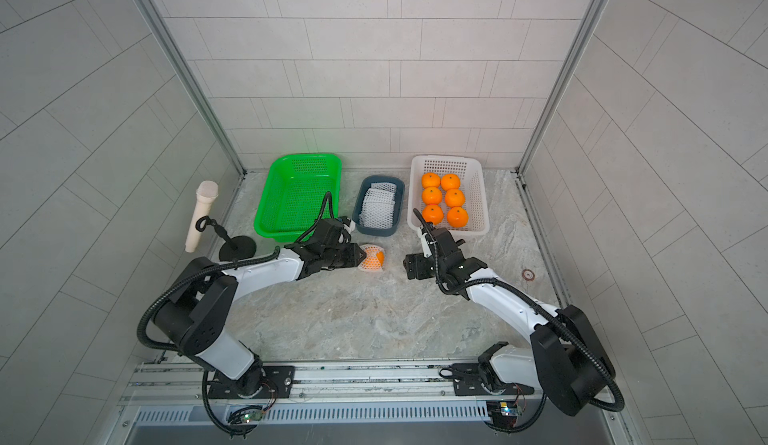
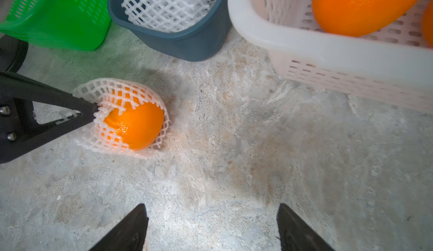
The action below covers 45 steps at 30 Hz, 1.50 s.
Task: Remove foam nets from oranges
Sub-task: Remove the foam net from the orange.
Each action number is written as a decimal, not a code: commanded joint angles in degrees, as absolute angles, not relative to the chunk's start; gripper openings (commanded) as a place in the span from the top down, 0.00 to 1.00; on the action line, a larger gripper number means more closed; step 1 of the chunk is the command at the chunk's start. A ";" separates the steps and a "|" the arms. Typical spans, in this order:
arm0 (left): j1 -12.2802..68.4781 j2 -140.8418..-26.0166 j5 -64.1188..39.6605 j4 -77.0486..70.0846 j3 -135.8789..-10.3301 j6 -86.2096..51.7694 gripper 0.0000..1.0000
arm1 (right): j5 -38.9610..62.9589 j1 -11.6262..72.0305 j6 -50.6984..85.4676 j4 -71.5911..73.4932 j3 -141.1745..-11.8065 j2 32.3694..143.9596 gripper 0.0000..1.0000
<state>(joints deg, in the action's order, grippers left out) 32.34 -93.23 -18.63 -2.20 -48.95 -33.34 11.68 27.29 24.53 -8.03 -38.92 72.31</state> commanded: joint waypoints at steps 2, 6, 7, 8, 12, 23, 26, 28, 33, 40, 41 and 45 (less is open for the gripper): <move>31.91 -93.06 -18.71 -0.95 -47.47 -32.70 0.84 | 11.58 28.77 28.82 -2.45 -39.73 74.42 0.16; 31.90 -93.60 -19.12 -1.65 -47.27 -32.70 0.90 | 11.36 30.39 31.85 2.07 -39.72 77.62 0.23; 31.90 -93.69 -19.26 -1.78 -47.22 -32.70 0.90 | 11.39 30.78 32.52 3.40 -39.88 78.66 0.24; 31.90 -93.84 -19.33 -1.91 -47.20 -32.70 0.92 | 11.56 31.06 33.07 4.35 -40.13 79.70 0.27; 31.93 -94.24 -19.67 -2.06 -47.33 -32.50 0.95 | 12.02 32.43 34.91 7.71 -41.76 84.16 0.34; 31.91 -94.66 -20.90 -1.93 -47.49 -32.07 0.96 | 15.34 33.36 38.35 13.24 -46.11 93.23 0.33; 31.91 -94.66 -20.92 -1.76 -47.52 -31.93 0.96 | 15.92 33.57 38.68 13.53 -47.29 95.01 0.33; 31.90 -94.66 -20.92 -1.51 -47.49 -31.82 0.96 | 16.32 33.71 38.83 13.77 -47.72 95.98 0.33; 31.98 -94.70 -20.75 -1.09 -47.46 -31.36 0.96 | 18.18 33.99 39.61 15.18 -48.75 97.95 0.32; 31.90 -94.84 -20.68 -1.01 -47.20 -31.23 0.96 | 19.62 35.04 41.25 16.58 -50.48 100.97 0.30; 31.88 -94.84 -20.69 -0.96 -47.12 -31.26 0.96 | 20.00 35.20 41.54 17.02 -50.58 101.51 0.29; 31.82 -94.74 -20.83 -0.89 -47.05 -31.12 0.95 | 20.82 35.38 42.77 18.32 -51.03 103.26 0.27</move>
